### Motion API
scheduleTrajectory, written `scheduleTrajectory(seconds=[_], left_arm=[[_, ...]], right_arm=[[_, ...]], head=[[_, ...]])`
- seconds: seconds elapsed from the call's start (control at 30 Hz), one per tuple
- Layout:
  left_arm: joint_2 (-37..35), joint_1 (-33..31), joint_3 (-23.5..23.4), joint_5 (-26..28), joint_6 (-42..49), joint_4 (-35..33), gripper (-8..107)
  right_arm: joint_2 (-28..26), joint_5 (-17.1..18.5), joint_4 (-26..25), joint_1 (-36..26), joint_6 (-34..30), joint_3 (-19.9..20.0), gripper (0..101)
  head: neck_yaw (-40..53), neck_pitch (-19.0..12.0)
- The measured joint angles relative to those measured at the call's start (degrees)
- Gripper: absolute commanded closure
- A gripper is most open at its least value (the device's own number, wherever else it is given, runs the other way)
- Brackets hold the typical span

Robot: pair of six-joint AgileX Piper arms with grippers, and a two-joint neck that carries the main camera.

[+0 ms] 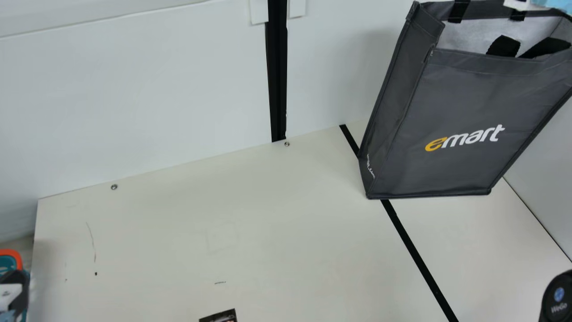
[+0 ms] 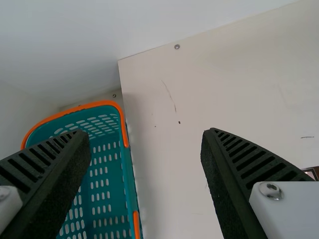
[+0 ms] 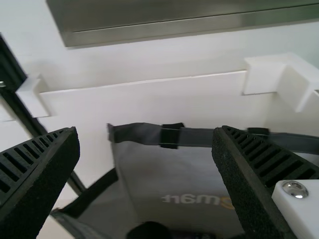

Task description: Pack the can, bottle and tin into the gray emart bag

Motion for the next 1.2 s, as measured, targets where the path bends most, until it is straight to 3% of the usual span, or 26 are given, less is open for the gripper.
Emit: scheduleTrajectory(seconds=[0.73, 1.2], left_arm=[[0.00, 0.00, 0.00, 0.00, 0.00, 0.00, 9], [0.00, 0.00, 0.00, 0.00, 0.00, 0.00, 9]], right_arm=[[-7.24, 0.00, -1.54, 13.68, -0.61, 9.32, 10], [-13.29, -0.02, -1.18, 21.06, -2.40, 19.39, 10]], head=[[0.09, 0.00], [0.00, 0.00]])
